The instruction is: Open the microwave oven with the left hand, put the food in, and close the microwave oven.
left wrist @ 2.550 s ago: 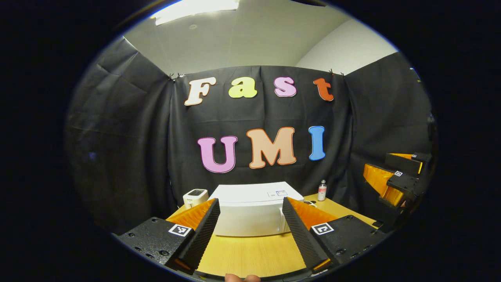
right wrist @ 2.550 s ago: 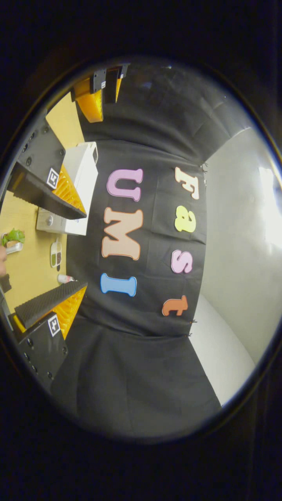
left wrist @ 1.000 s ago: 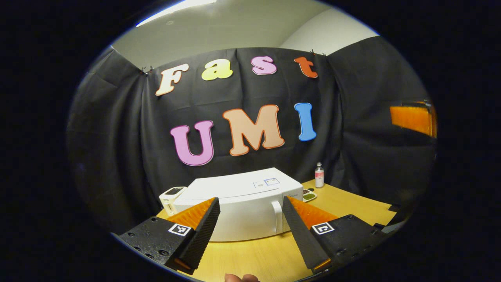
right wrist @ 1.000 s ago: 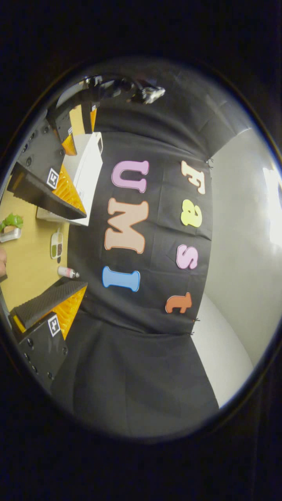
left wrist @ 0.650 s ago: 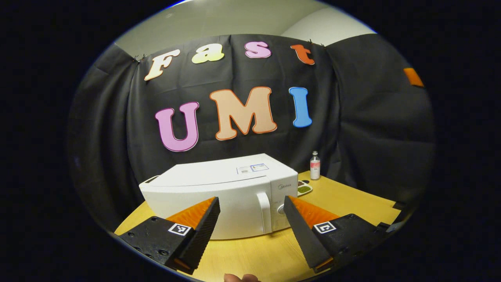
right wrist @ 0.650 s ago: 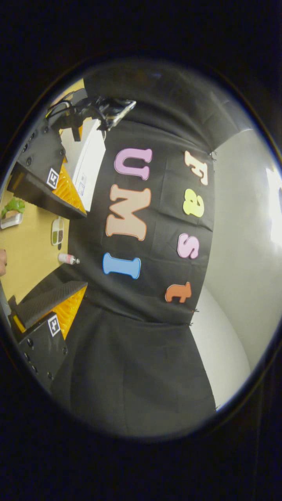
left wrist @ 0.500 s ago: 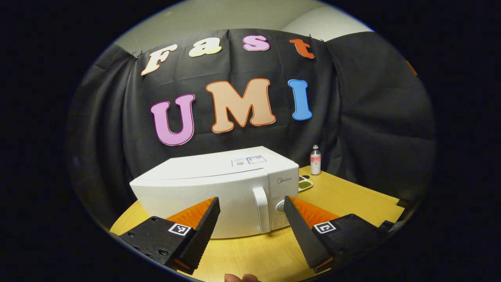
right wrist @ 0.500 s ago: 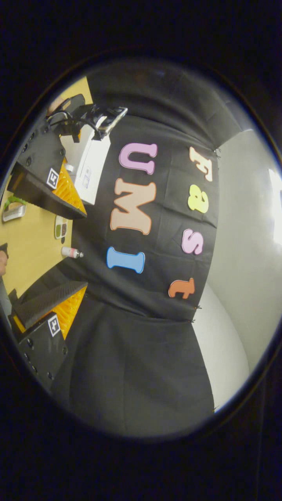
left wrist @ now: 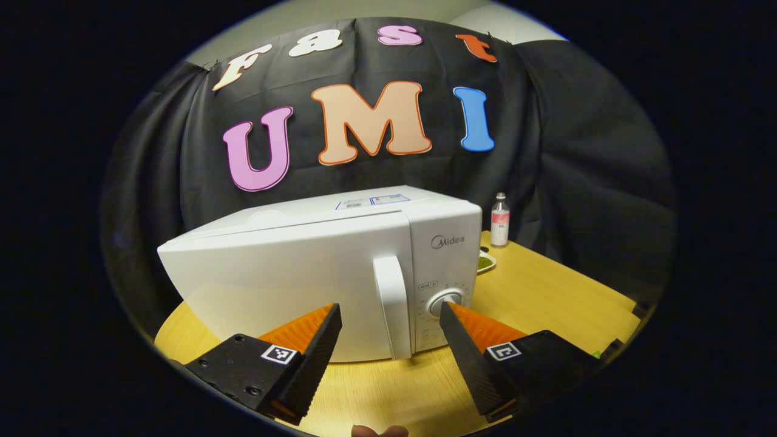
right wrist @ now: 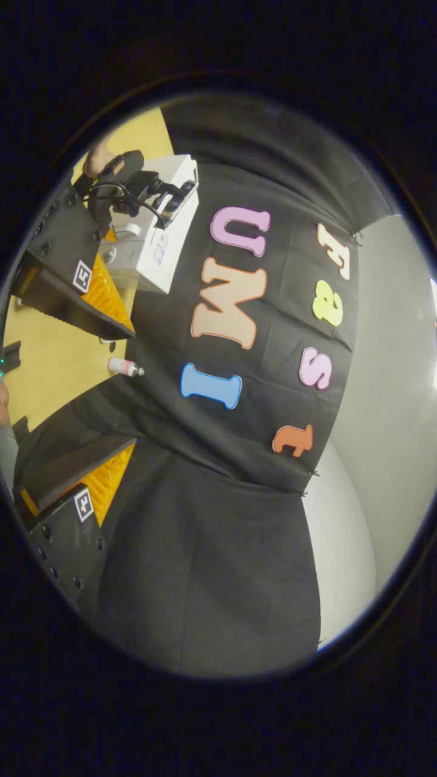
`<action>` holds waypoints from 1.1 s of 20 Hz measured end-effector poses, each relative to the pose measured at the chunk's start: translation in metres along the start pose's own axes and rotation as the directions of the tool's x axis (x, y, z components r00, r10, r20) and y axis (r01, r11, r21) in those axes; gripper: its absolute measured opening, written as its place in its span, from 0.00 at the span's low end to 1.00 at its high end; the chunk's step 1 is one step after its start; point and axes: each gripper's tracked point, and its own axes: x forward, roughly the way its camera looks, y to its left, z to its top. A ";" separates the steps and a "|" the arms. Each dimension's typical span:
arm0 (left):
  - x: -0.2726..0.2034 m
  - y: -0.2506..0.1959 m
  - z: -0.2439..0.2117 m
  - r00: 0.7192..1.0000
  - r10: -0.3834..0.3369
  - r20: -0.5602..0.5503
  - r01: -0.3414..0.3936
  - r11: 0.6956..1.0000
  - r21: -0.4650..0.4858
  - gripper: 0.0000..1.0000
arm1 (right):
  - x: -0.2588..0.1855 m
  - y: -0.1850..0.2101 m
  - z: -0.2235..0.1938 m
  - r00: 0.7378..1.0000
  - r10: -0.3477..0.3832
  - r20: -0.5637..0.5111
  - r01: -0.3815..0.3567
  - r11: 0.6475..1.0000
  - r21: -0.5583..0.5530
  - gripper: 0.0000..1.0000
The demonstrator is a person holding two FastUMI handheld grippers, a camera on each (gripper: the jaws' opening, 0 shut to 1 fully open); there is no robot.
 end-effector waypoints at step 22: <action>0.022 -0.007 -0.010 0.998 -0.013 -0.068 0.009 0.998 -0.065 0.02 | 0.024 -0.006 -0.009 1.000 0.024 -0.007 -0.023 0.995 0.096 0.97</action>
